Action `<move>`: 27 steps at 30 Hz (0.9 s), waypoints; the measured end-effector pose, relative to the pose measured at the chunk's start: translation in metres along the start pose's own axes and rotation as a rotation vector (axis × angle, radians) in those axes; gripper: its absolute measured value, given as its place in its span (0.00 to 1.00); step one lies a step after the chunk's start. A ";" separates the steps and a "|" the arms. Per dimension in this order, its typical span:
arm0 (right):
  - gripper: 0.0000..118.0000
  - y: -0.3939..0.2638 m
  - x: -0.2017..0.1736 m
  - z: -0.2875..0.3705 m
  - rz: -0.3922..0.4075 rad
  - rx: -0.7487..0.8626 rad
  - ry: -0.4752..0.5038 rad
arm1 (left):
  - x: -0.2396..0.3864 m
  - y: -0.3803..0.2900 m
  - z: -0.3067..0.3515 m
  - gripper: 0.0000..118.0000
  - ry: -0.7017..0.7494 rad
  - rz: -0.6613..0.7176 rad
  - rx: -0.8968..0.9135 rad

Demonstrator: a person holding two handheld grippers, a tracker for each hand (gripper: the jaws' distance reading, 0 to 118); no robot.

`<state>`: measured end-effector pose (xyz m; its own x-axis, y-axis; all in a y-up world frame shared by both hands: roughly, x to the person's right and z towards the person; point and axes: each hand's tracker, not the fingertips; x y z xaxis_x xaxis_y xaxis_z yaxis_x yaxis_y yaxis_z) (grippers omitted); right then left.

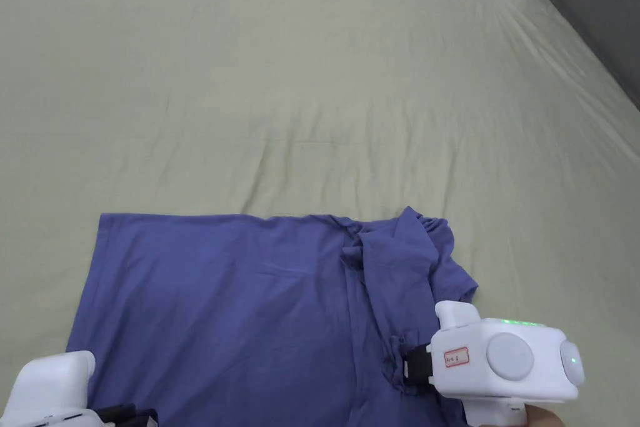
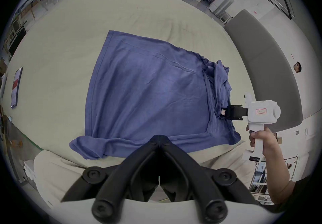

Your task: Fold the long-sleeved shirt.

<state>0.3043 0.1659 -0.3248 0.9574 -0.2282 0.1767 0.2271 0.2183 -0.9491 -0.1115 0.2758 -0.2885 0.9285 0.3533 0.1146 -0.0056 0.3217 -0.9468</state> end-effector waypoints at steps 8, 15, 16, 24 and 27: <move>1.00 -0.025 -0.007 0.123 0.002 0.226 0.075 | 0.005 0.002 0.005 0.00 0.013 -0.016 0.029; 0.02 -0.086 -0.036 0.075 0.116 0.088 0.023 | 0.001 -0.007 -0.021 0.00 0.011 0.017 -0.035; 0.02 -0.087 -0.036 0.067 0.084 0.051 0.081 | 0.000 -0.007 -0.023 0.00 0.014 0.025 -0.039; 0.02 -0.046 -0.047 0.077 0.110 0.137 0.080 | -0.015 0.074 -0.036 0.06 0.098 -0.027 0.064; 0.02 -0.030 -0.045 0.083 0.093 0.166 0.107 | -0.037 0.146 -0.065 1.00 0.239 -0.060 0.139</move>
<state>0.2686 0.2484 -0.2822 0.9535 -0.2968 0.0531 0.1730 0.3940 -0.9027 -0.1227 0.2526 -0.4505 0.9898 0.1183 0.0796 0.0166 0.4590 -0.8883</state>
